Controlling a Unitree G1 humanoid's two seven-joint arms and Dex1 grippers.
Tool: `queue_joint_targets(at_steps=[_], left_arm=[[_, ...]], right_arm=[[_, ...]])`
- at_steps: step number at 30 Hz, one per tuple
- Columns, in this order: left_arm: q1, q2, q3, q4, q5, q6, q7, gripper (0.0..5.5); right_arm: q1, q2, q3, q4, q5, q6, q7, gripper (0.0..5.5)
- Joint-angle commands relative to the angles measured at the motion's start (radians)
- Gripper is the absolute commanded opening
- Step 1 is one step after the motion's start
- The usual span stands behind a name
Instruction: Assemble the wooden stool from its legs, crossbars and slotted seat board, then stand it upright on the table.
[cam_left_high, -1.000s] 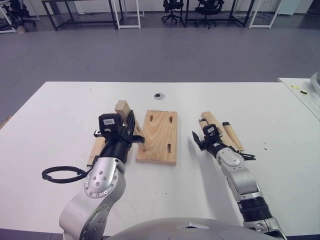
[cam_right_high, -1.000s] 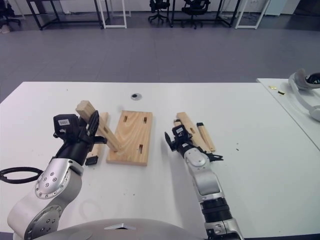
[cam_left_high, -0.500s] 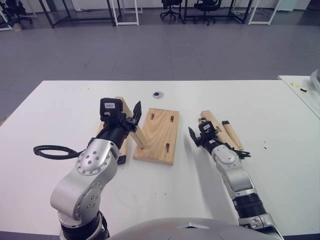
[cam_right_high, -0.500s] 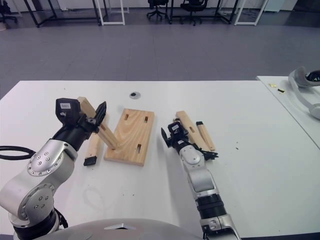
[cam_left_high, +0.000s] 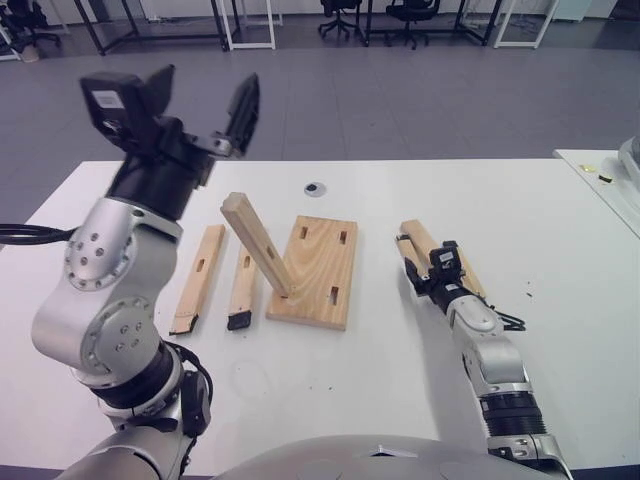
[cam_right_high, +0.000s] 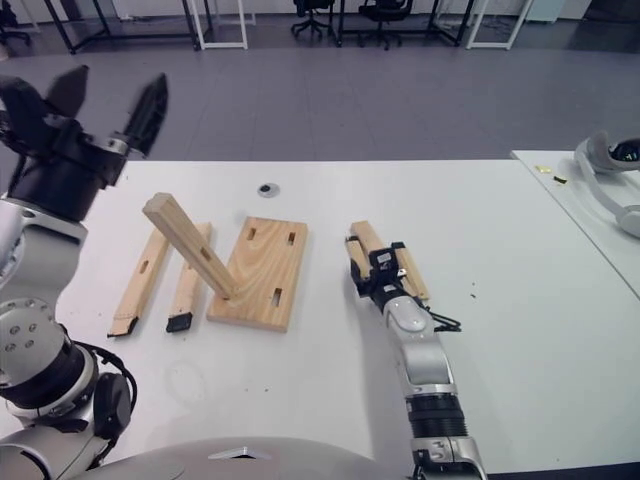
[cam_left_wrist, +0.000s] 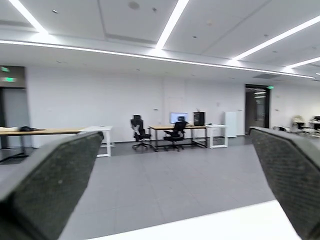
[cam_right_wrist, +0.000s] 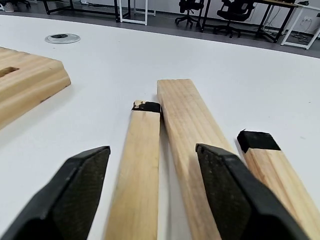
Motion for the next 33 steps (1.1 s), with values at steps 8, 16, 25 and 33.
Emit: queue_joint_targets(at_steps=[8,16,25,33], left_arm=[[0.305,-0.018,-0.034,0.119,0.166,-0.279,-0.040,5.37],[0.322,-0.017,-0.072,0.129,0.216,-0.328,-0.015,5.37],[0.270,0.027,-0.075,0.146,0.250,-0.343,-0.024,5.40],[-0.019,0.035,-0.008,0.229,-0.003,-0.223,-0.027,5.40]], right_arm=[[0.019,-0.069,0.064,-0.049,-0.011,0.002,0.096,3.20],[0.025,-0.048,0.016,-0.037,0.043,0.171,0.067,3.20],[0.001,-0.061,0.028,-0.088,0.055,0.320,0.056,1.73],[-0.163,-0.110,0.020,-0.094,0.003,0.085,0.055,1.30]])
